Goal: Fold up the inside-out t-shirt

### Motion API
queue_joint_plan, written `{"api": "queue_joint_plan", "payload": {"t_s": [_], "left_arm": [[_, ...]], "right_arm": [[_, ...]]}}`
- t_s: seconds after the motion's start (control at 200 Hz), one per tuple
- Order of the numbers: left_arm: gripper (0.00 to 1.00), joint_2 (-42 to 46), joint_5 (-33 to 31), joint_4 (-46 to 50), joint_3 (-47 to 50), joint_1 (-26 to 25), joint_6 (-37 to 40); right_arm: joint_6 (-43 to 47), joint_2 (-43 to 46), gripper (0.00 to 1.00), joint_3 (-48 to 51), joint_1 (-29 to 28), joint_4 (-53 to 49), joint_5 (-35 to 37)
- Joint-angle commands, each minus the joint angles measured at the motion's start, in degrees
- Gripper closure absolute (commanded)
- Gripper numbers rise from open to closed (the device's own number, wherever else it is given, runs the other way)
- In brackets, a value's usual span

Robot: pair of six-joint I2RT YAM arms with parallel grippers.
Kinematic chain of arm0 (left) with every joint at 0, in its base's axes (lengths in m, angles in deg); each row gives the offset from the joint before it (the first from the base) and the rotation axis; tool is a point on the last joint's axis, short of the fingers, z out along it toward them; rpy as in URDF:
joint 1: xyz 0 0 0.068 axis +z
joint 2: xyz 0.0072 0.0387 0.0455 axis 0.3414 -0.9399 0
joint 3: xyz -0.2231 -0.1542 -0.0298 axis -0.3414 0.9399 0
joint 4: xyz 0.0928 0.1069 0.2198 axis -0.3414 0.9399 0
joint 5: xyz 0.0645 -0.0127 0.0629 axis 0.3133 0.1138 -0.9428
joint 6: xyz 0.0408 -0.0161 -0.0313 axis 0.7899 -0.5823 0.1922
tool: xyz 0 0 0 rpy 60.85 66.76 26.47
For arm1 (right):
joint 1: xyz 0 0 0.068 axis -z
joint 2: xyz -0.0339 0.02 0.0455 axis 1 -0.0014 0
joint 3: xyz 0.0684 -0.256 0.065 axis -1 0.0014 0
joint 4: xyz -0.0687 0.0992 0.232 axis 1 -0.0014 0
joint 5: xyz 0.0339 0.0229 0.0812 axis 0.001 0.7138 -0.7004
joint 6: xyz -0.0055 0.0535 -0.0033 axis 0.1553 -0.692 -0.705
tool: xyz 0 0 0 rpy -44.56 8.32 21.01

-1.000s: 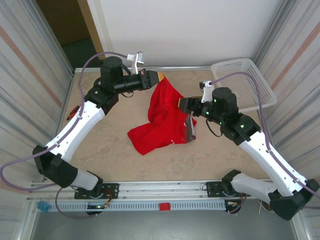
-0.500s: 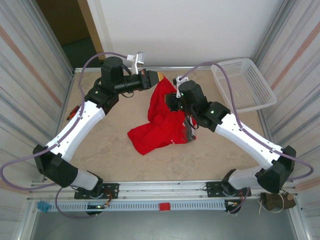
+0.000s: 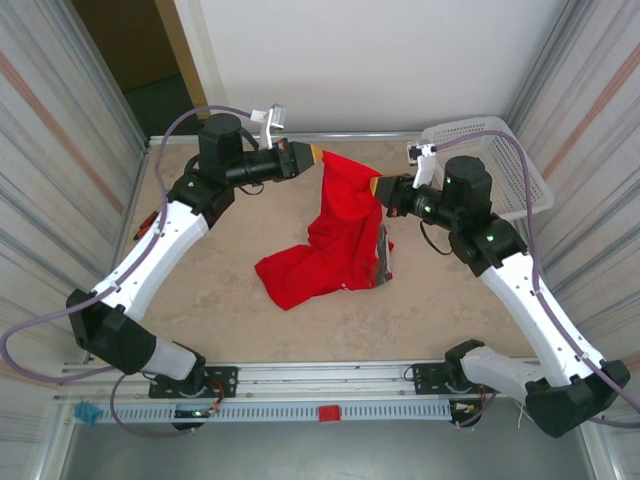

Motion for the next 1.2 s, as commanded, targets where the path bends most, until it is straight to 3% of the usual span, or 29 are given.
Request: {"api": "queue_joint_plan", "payload": {"t_s": [0.0, 0.035, 0.085, 0.12, 0.24, 0.481, 0.706, 0.766, 1.002, 1.117, 1.152, 1.192], "left_arm": [[1.0, -0.07, 3.61, -5.89, 0.91, 2.18, -2.01], [0.96, 0.26, 3.12, -5.31, 1.16, 2.39, -1.46], [0.7, 1.55, 0.06, -3.25, 2.1, 2.44, 0.92], [0.59, 2.67, -2.44, -1.46, 2.9, 2.24, 2.71], [0.44, 6.87, -8.11, 0.18, 7.73, 0.99, 4.82], [0.46, 16.31, -24.08, -0.83, 16.72, -10.28, 9.0], [0.46, 19.69, -48.84, -3.74, 22.62, -30.41, 20.23], [0.45, 18.18, -53.58, -3.16, 22.2, -33.59, 22.22], [0.42, 10.19, -62.8, -3.5, 18.44, -35.26, 26.23], [0.42, 5.03, -69.06, 1.15, 13.53, -34.82, 26.63], [0.44, 3.53, -70.84, 3.45, 12.15, -34.42, 26.36], [0.55, 2.31, -71.07, 4.75, 11.58, -33.33, 26.13]], "right_arm": [[0.48, -0.07, 1.0, 0.31, 1.35, 3.06, -9.41], [0.17, -0.51, 1.0, 0.14, 1.55, 3.15, -9.52], [-0.37, -1.0, 1.0, 0.06, 1.57, 3.45, -9.37], [-0.77, -1.25, 1.0, 0.01, 1.57, 3.66, -9.42], [-1.56, -1.78, 1.0, 0.07, 1.53, 4.26, -8.9], [-2.71, -2.09, 1.0, 0.44, 1.6, 4.57, -7.25], [-3.46, -3.09, 1.0, 0.02, 1.57, 3.87, -4.96], [-3.67, -3.32, 1.0, 0.07, 1.49, 3.87, -4.95], [-4.23, -3.4, 1.0, 0.36, 0.88, 4.12, -4.36], [-4.32, -3.36, 1.0, 0.31, 0.19, 4.4, -4.27], [-4.28, -3.4, 1.0, 0.34, 0.0, 4.39, -4.24], [-4.15, -3.28, 1.0, 0.36, -0.08, 4.22, -4.24]]}}
